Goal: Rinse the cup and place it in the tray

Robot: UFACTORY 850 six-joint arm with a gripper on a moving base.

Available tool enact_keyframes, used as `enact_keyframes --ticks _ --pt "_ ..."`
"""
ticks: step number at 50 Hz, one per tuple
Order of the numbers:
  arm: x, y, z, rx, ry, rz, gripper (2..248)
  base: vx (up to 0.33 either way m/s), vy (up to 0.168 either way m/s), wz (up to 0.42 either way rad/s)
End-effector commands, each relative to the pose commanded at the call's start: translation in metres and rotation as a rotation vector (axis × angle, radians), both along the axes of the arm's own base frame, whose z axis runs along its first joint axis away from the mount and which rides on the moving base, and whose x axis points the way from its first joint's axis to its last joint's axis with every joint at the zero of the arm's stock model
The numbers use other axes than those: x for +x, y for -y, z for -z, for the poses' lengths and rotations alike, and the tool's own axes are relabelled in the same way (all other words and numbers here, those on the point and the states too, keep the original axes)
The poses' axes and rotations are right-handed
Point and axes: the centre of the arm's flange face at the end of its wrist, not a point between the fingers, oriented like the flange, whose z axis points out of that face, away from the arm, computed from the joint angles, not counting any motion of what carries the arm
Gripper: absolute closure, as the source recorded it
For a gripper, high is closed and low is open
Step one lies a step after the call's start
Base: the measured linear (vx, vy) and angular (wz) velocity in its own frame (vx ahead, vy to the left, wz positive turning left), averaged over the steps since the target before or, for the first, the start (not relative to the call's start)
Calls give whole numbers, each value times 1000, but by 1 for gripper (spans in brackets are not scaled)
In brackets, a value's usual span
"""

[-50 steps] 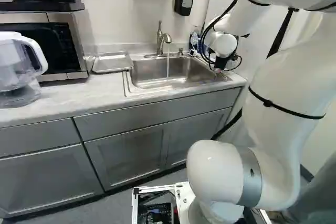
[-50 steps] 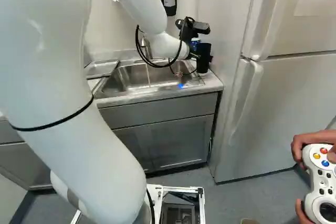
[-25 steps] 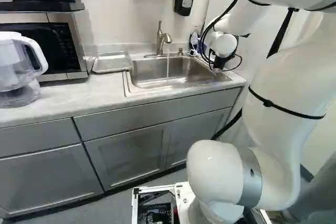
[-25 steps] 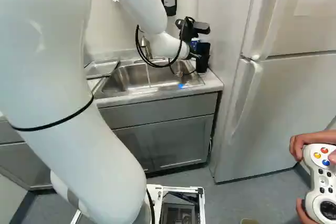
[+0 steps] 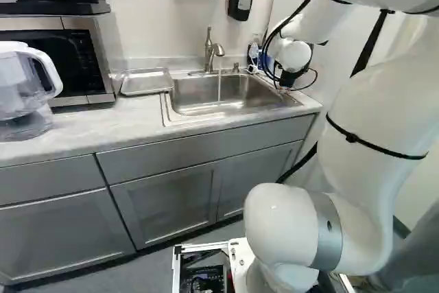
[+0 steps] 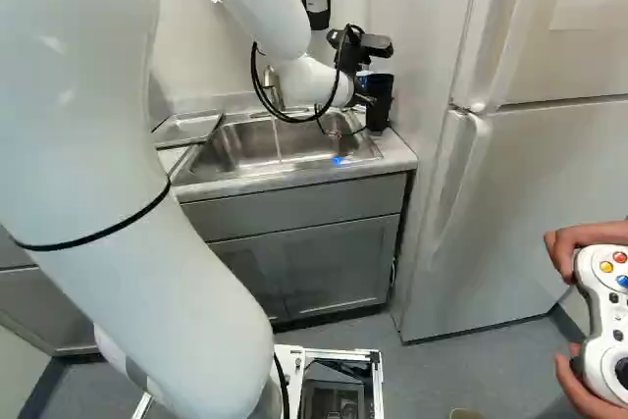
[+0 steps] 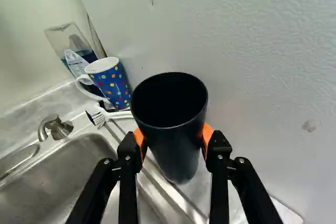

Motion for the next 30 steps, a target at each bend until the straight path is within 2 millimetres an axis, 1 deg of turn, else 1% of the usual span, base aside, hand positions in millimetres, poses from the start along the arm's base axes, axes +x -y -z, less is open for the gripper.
enact_keyframes --ticks 16,30 --pt "-2 -3 -18 -11 33 -4 128 0 0 0" --pt "9 -20 -33 -19 63 -42 128 0 0 0"
